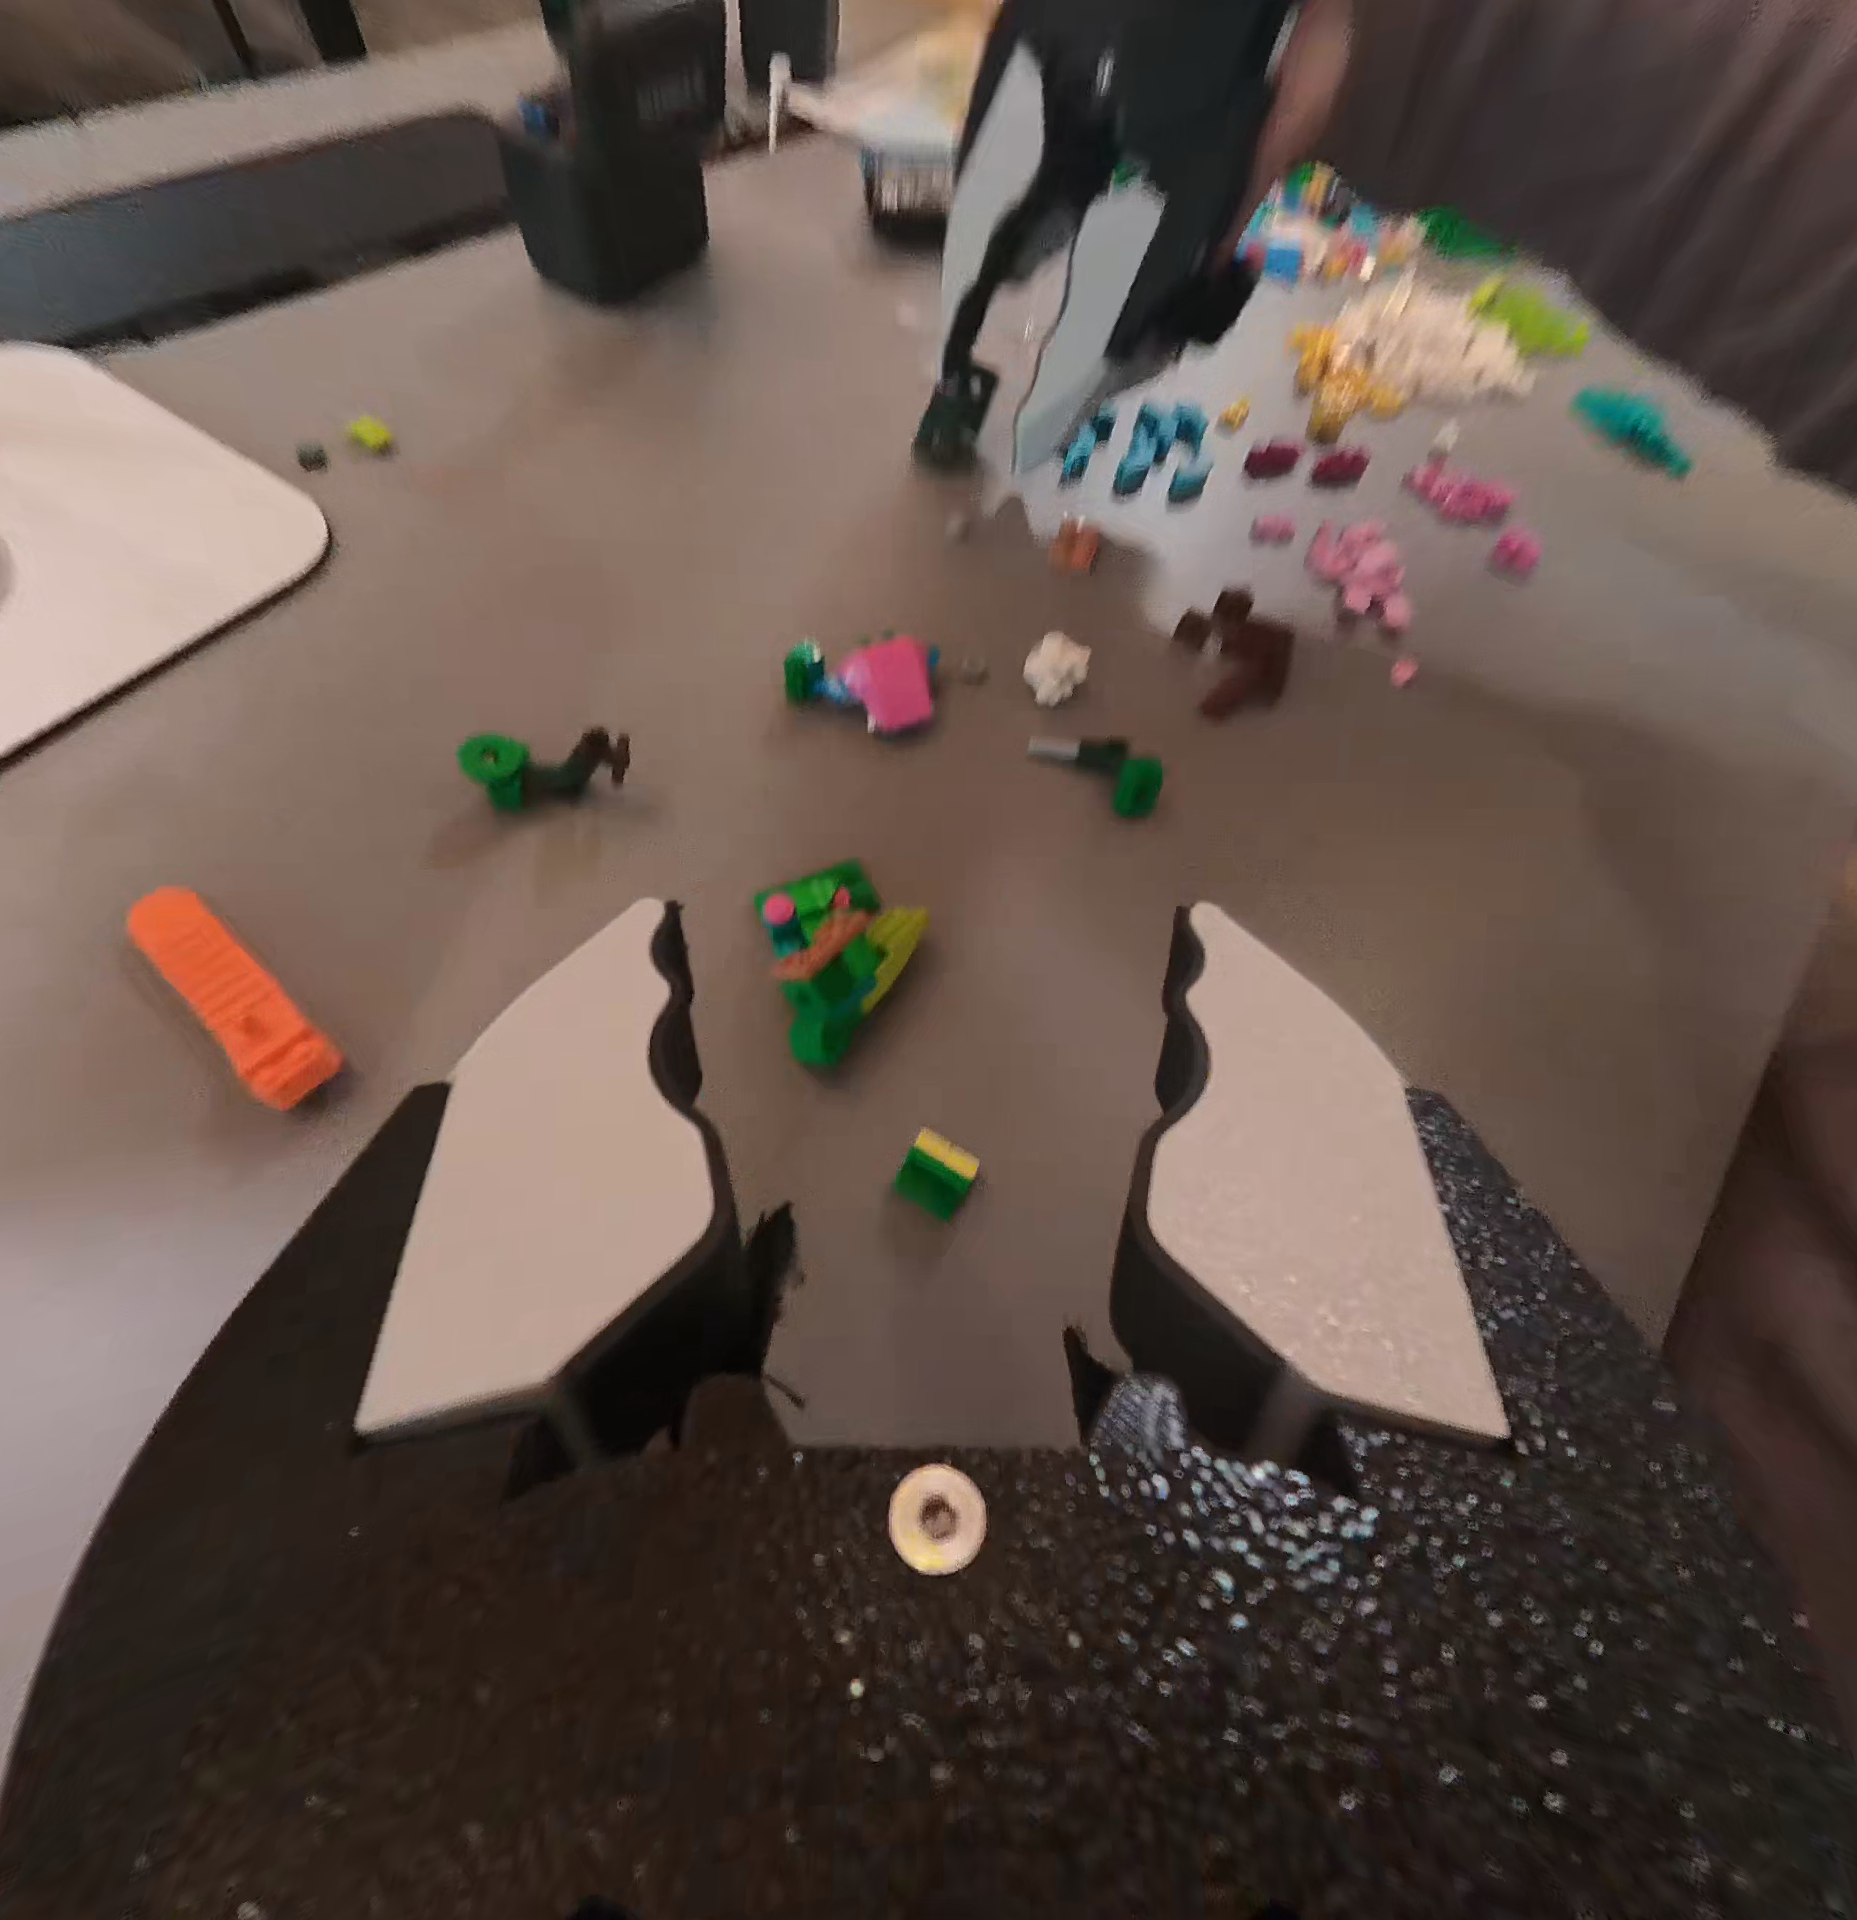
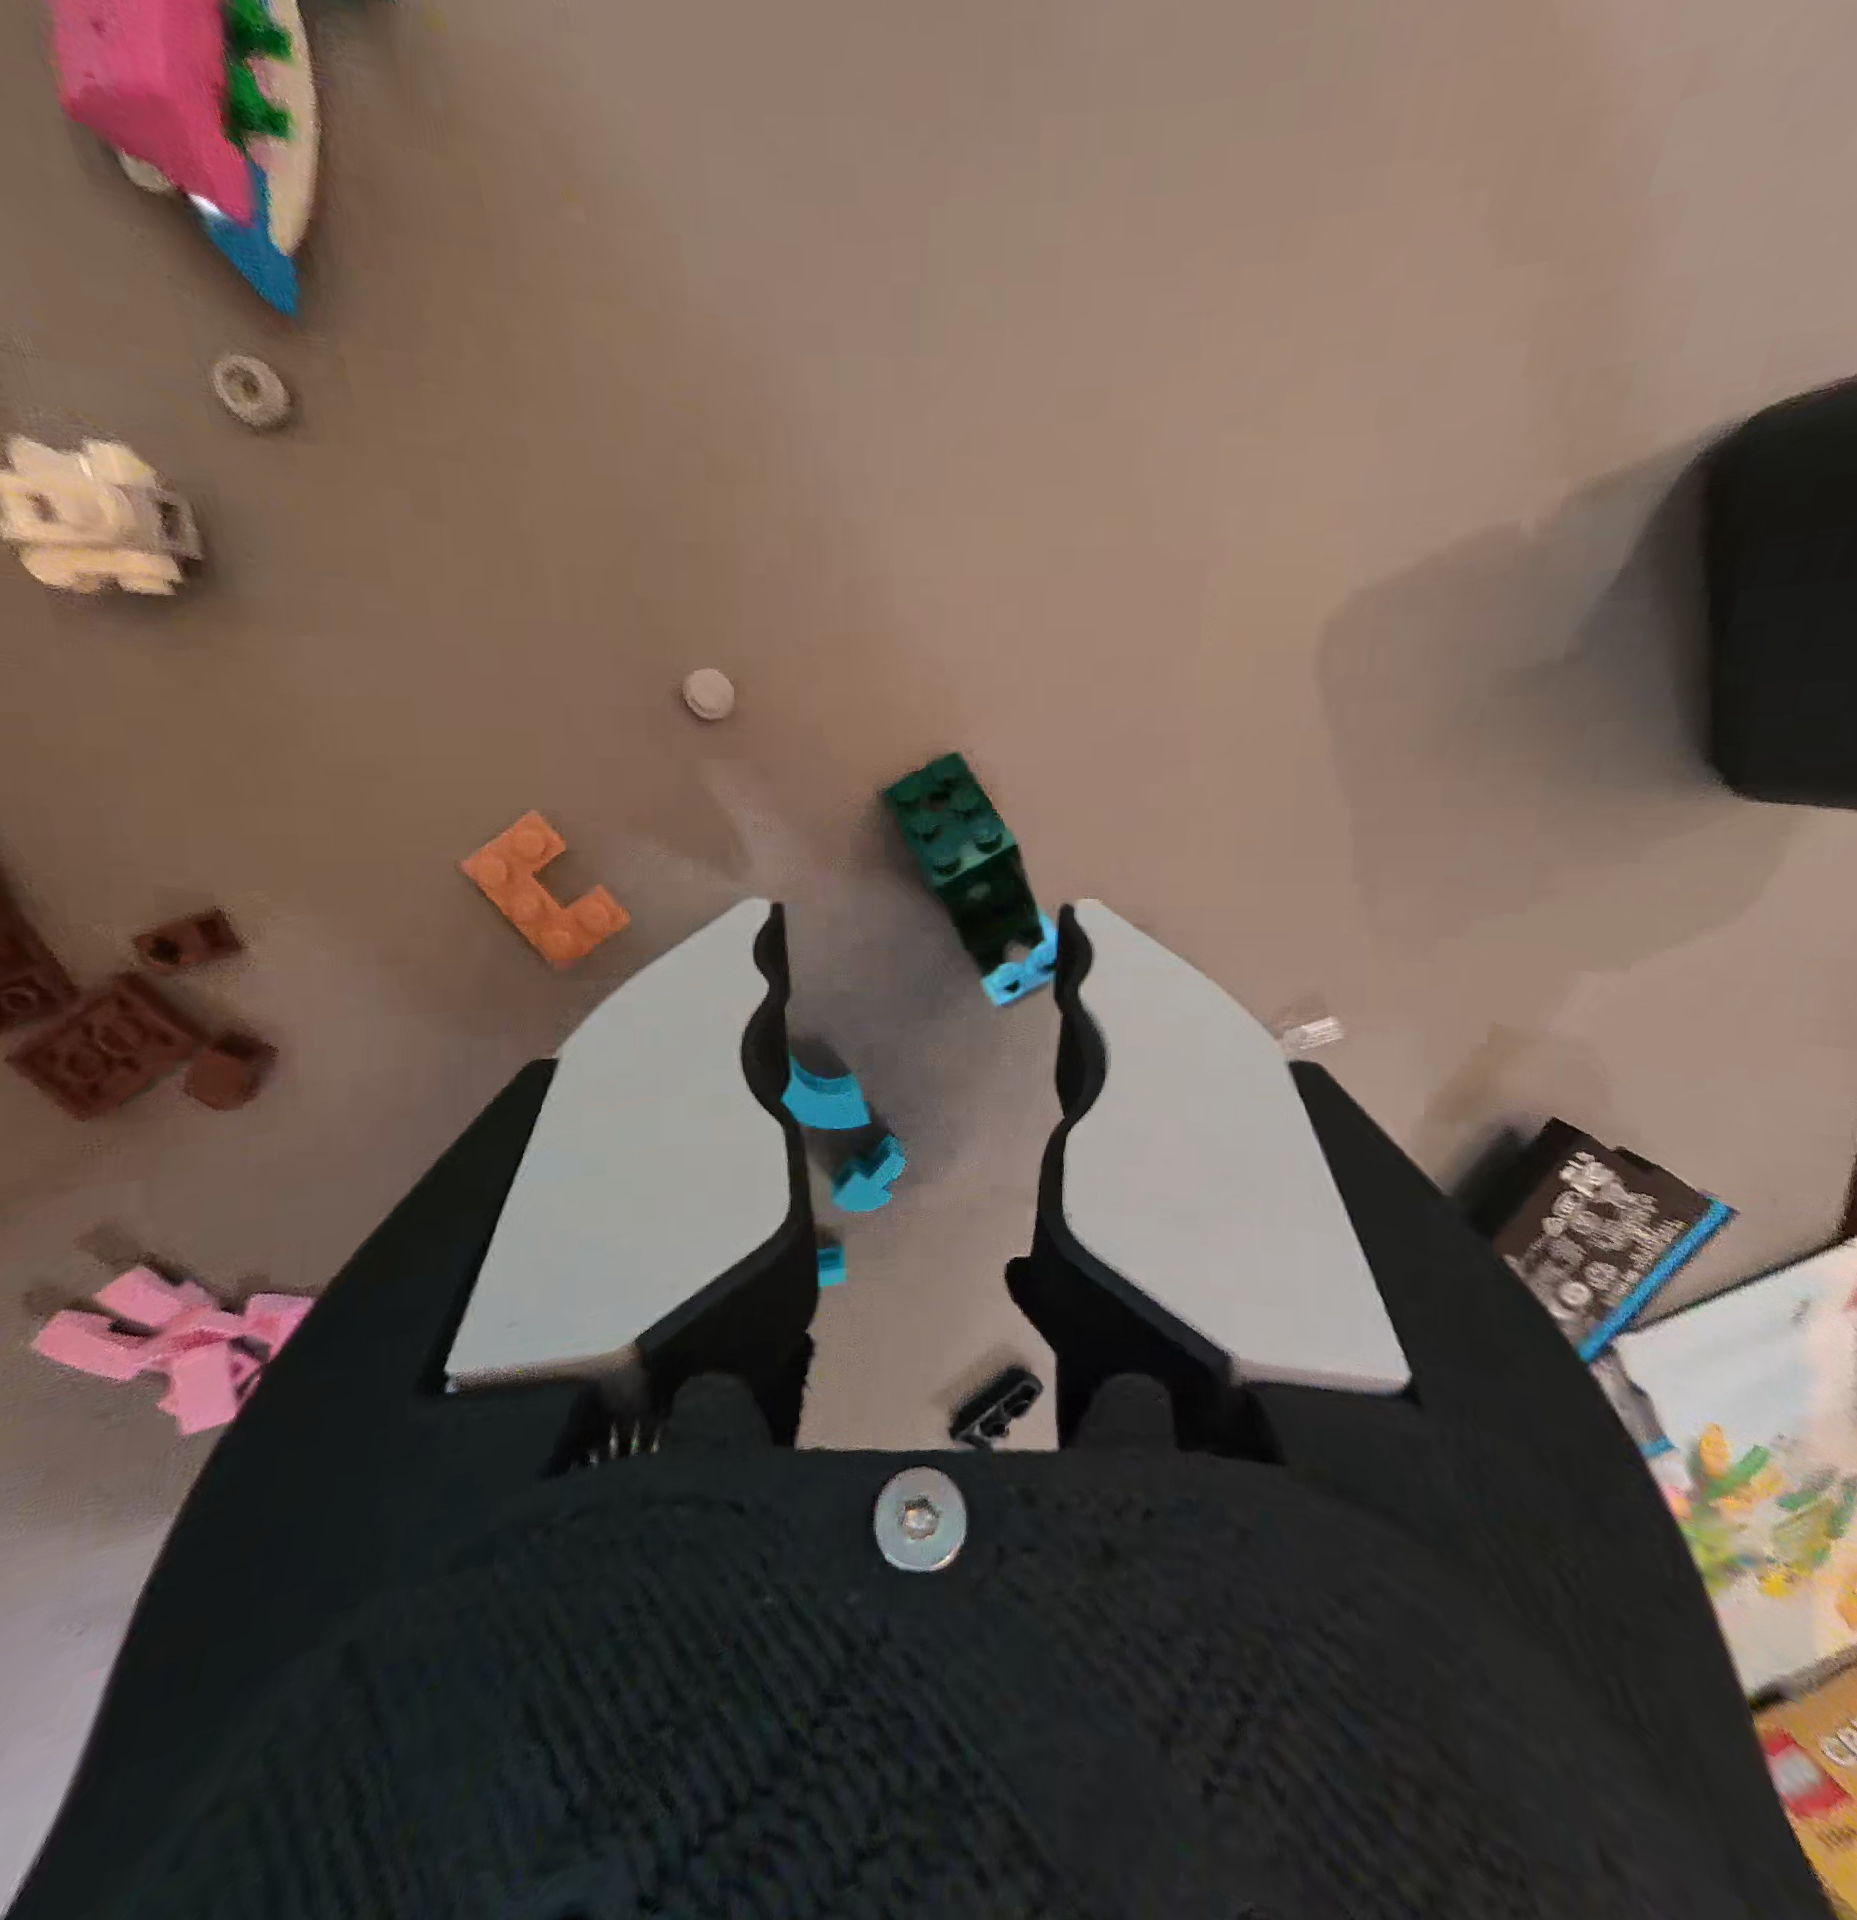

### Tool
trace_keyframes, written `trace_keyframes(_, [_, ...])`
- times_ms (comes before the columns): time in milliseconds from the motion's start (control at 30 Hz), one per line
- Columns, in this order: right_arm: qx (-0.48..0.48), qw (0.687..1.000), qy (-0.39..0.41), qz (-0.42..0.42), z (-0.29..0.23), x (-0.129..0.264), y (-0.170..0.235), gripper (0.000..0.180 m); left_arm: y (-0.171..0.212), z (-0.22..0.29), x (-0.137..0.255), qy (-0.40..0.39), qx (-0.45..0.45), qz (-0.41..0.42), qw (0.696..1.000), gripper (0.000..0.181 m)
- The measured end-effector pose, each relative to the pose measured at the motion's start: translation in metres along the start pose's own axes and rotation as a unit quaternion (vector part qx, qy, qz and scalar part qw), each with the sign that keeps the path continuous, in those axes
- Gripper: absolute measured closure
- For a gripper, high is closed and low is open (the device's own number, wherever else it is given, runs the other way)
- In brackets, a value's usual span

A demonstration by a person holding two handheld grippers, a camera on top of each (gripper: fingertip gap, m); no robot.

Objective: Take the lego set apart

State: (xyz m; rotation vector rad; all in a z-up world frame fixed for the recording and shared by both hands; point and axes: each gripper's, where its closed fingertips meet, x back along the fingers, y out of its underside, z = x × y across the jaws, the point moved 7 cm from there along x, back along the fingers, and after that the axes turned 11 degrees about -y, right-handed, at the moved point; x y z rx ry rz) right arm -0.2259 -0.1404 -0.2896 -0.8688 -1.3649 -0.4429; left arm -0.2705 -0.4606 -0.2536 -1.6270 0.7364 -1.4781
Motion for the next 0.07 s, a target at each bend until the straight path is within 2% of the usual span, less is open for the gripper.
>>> trace_keyframes(67, [0.023, 0.999, 0.026, 0.027, -0.0148, 0.0139, -0.0099, 0.13, 0.0106, -0.001, 0.0001, -0.003, -0.016, -0.041, 0.999, 0.095])
